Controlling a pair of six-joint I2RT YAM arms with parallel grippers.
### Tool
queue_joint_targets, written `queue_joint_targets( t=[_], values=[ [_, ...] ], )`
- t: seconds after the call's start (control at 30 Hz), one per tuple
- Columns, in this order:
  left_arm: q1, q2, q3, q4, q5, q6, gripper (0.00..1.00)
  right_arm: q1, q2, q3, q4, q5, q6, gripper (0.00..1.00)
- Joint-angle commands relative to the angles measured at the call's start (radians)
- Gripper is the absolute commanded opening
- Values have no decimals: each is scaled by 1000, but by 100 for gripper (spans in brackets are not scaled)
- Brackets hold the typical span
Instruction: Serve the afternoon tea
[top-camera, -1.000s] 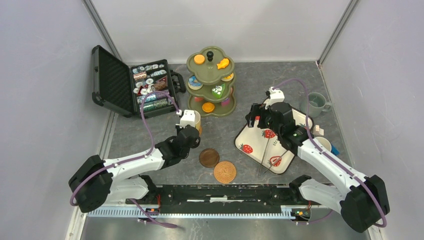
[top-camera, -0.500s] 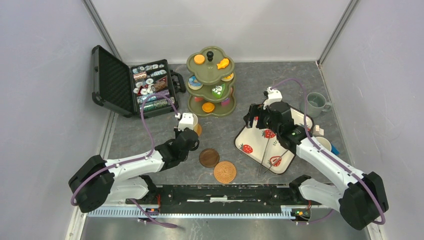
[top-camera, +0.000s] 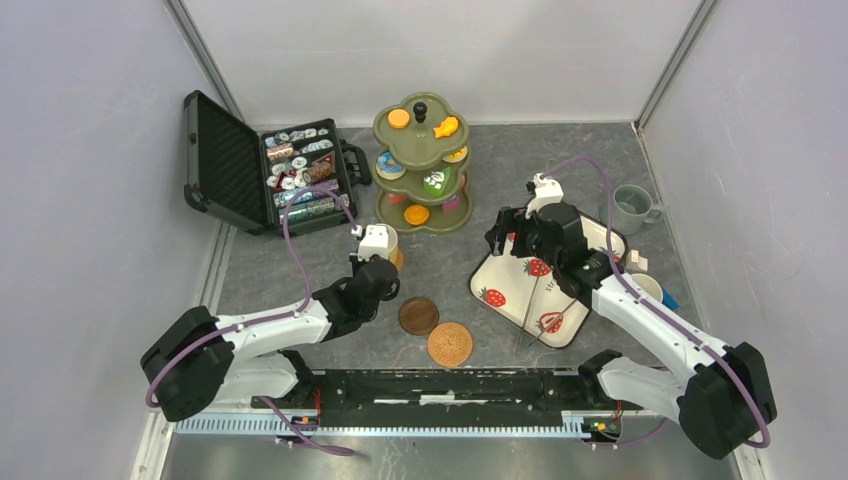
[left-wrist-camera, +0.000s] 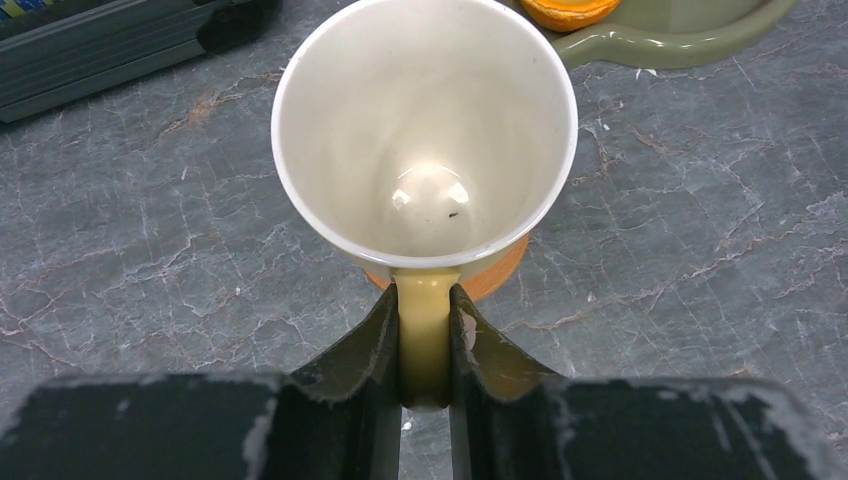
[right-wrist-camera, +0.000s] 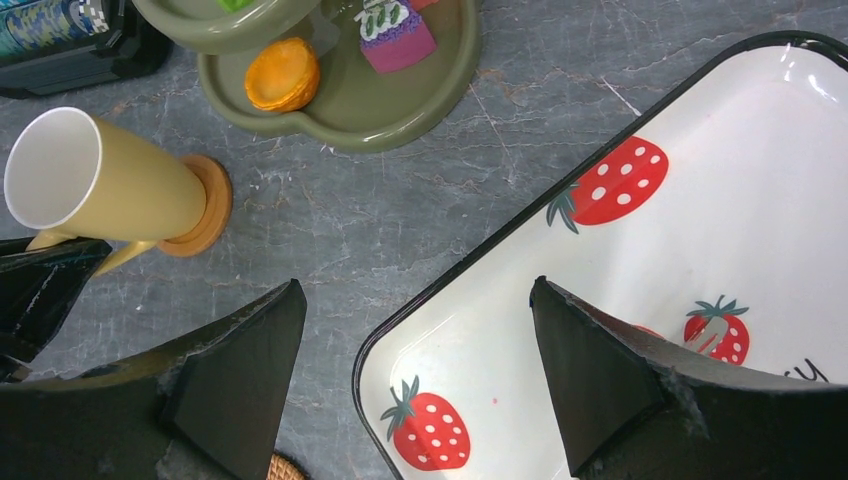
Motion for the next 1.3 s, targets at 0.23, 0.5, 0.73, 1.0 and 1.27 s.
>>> queue_joint_targets(
  t=[0.23, 0.5, 0.73, 1.0, 1.27],
  values=[
    [4, 5, 15, 67, -60, -88, 9, -4, 21, -25, 60, -49, -16, 91],
    [5, 38, 71, -72, -91, -179, 25, 17, 53, -44, 127, -220, -104, 92],
    [4, -10, 81, -137, -60, -211, 51, 109, 144, -42, 145, -284, -135, 87],
    [4, -140, 124, -272, -39, -243, 73, 321, 320, 15, 168, -309, -132, 71],
    [6, -392, 224, -383, -80, -189, 94, 473, 494, 98, 195, -294, -100, 55]
  ],
)
